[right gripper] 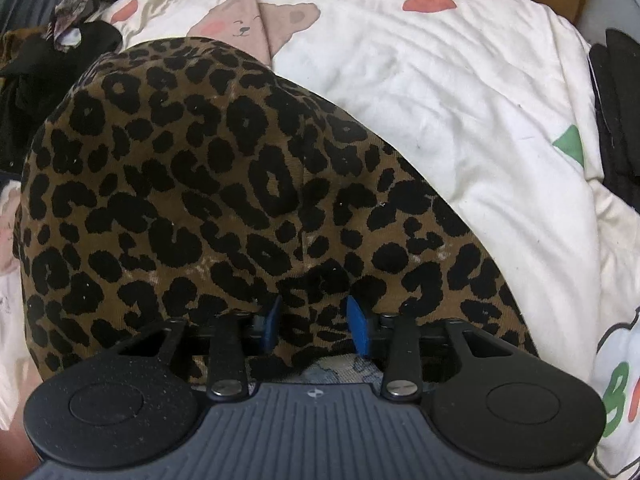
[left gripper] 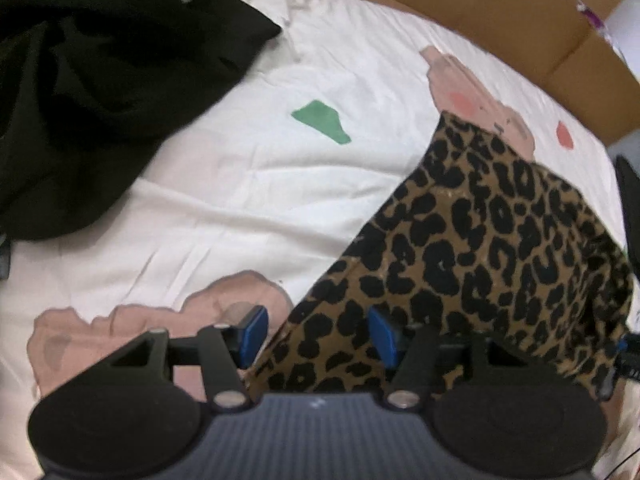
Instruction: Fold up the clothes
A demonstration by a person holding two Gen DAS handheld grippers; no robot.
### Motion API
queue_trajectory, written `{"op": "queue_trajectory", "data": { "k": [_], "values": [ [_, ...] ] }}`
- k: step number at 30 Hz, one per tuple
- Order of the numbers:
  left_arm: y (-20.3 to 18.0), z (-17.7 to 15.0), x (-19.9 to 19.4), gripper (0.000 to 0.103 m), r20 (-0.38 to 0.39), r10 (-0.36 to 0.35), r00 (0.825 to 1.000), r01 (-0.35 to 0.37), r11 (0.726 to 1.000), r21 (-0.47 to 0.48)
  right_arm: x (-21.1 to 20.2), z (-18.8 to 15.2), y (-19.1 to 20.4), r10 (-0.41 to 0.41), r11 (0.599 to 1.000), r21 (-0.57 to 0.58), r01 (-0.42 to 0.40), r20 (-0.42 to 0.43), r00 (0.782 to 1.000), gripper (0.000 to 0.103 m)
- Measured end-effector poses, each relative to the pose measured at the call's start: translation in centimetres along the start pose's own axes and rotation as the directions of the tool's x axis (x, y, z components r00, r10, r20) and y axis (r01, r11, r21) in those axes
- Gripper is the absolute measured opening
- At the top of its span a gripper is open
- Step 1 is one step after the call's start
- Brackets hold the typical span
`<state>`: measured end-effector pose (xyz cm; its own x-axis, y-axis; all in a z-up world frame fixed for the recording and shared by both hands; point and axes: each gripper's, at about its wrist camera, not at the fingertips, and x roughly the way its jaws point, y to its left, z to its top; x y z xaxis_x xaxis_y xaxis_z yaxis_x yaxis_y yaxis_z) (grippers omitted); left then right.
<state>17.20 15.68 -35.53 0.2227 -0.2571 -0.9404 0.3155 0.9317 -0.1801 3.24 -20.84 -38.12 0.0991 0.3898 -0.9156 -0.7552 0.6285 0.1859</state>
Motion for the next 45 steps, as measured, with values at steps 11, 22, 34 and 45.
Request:
{"op": "queue_trajectory", "data": {
  "k": [11, 22, 34, 45],
  "values": [
    [-0.8, 0.3, 2.7, 0.069, -0.04, -0.015, 0.999, 0.018, 0.997, 0.069, -3.4, 0.3, -1.4, 0.007, 0.999, 0.039, -0.008, 0.026, 1.0, 0.0],
    [-0.8, -0.5, 3.6, 0.07, -0.044, -0.021, 0.999, 0.024, 0.997, 0.074, -4.2, 0.1, -1.0, -0.002, 1.0, 0.01, 0.002, 0.026, 1.0, 0.057],
    [-1.4, -0.4, 3.9, 0.07, -0.034, -0.017, 0.999, 0.021, 0.991, 0.13, -0.8, -1.3, -0.2, -0.041, 0.998, -0.039, 0.04, -0.021, 0.999, 0.015],
    [-0.4, -1.0, 2.9, 0.007, -0.034, -0.038, 0.999, 0.041, 0.992, 0.12, -4.6, -0.2, -1.7, -0.061, 0.998, -0.004, 0.061, 0.019, 0.998, 0.002]
  ]
}}
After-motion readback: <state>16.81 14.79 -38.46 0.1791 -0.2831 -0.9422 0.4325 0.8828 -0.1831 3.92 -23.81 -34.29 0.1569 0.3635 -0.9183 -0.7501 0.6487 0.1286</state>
